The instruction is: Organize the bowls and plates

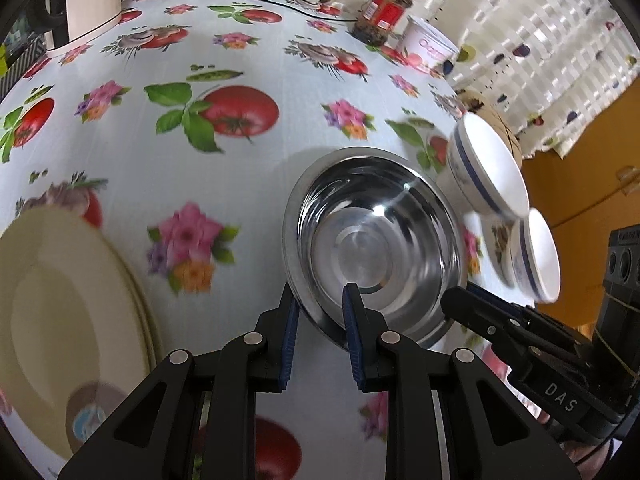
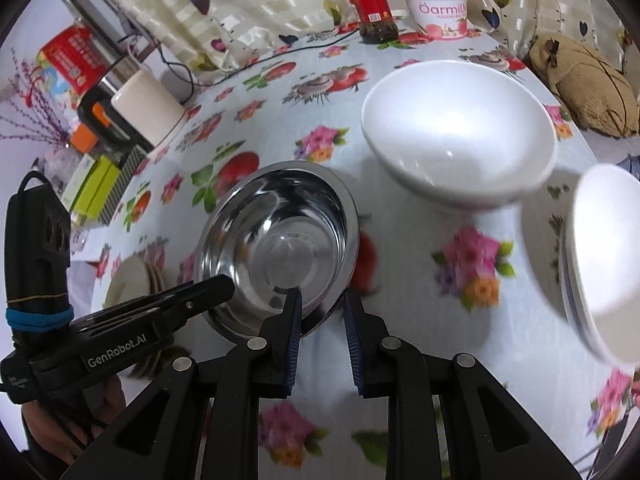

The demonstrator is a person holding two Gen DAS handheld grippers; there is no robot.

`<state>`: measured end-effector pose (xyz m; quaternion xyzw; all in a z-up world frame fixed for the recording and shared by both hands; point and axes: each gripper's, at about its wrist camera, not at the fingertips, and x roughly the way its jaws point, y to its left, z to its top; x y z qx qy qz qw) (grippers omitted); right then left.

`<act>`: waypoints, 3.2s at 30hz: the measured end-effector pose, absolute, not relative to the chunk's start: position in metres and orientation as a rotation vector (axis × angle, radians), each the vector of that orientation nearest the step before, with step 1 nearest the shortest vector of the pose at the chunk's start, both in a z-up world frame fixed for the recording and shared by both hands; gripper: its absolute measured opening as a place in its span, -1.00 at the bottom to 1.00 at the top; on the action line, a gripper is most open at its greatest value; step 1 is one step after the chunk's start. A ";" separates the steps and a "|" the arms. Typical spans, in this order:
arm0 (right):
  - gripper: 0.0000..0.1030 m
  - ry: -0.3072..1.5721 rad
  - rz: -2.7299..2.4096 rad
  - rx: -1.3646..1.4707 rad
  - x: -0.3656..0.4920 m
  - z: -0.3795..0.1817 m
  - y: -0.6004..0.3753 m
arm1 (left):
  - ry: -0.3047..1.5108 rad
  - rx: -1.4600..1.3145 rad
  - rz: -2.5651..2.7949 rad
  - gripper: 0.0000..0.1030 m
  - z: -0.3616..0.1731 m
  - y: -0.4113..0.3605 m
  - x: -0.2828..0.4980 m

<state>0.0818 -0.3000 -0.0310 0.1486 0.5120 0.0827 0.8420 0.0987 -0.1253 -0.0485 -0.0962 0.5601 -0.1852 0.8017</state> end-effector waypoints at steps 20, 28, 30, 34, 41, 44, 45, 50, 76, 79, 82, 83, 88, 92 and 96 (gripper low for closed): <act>-0.57 1.099 0.171 0.312 0.029 -0.029 -0.300 | 1.204 -0.165 -0.431 -0.54 -0.045 -0.129 0.060; -0.56 1.096 0.135 0.299 0.029 -0.025 -0.301 | 1.169 -0.180 -0.448 -0.54 -0.038 -0.121 0.059; -0.56 1.097 0.121 0.292 0.029 -0.024 -0.301 | 1.165 -0.187 -0.457 -0.54 -0.038 -0.118 0.061; -0.56 1.096 0.094 0.278 0.029 -0.021 -0.301 | 1.157 -0.198 -0.471 -0.53 -0.037 -0.114 0.061; -0.55 1.089 0.046 0.255 0.027 -0.015 -0.298 | 1.116 -0.213 -0.487 -0.43 -0.030 -0.102 0.063; -0.55 1.079 0.034 0.253 0.026 -0.010 -0.297 | 1.104 -0.210 -0.471 -0.43 -0.026 -0.095 0.066; -0.55 1.076 0.032 0.253 0.025 -0.009 -0.297 | 1.100 -0.209 -0.467 -0.43 -0.024 -0.094 0.066; -0.47 1.028 0.022 0.259 0.023 0.003 -0.301 | 1.067 -0.192 -0.467 -0.43 -0.009 -0.094 0.068; -0.42 0.889 0.109 0.260 0.025 0.046 -0.343 | 0.978 -0.190 -0.480 -0.43 0.036 -0.128 0.073; -0.42 0.884 0.106 0.267 0.029 0.048 -0.349 | 0.986 -0.191 -0.497 -0.43 0.036 -0.134 0.078; -0.42 0.880 0.104 0.268 0.032 0.049 -0.353 | 0.994 -0.192 -0.513 -0.43 0.036 -0.141 0.084; -0.42 0.879 0.103 0.269 0.033 0.049 -0.355 | 0.996 -0.190 -0.518 -0.43 0.036 -0.143 0.085; -0.42 0.875 0.088 0.277 0.037 0.049 -0.365 | 1.000 -0.178 -0.538 -0.43 0.035 -0.157 0.092; -0.42 0.877 0.078 0.283 0.042 0.048 -0.374 | 1.001 -0.167 -0.542 -0.43 0.036 -0.167 0.098; -0.42 0.878 0.073 0.283 0.048 0.047 -0.380 | 1.008 -0.165 -0.551 -0.43 0.034 -0.175 0.107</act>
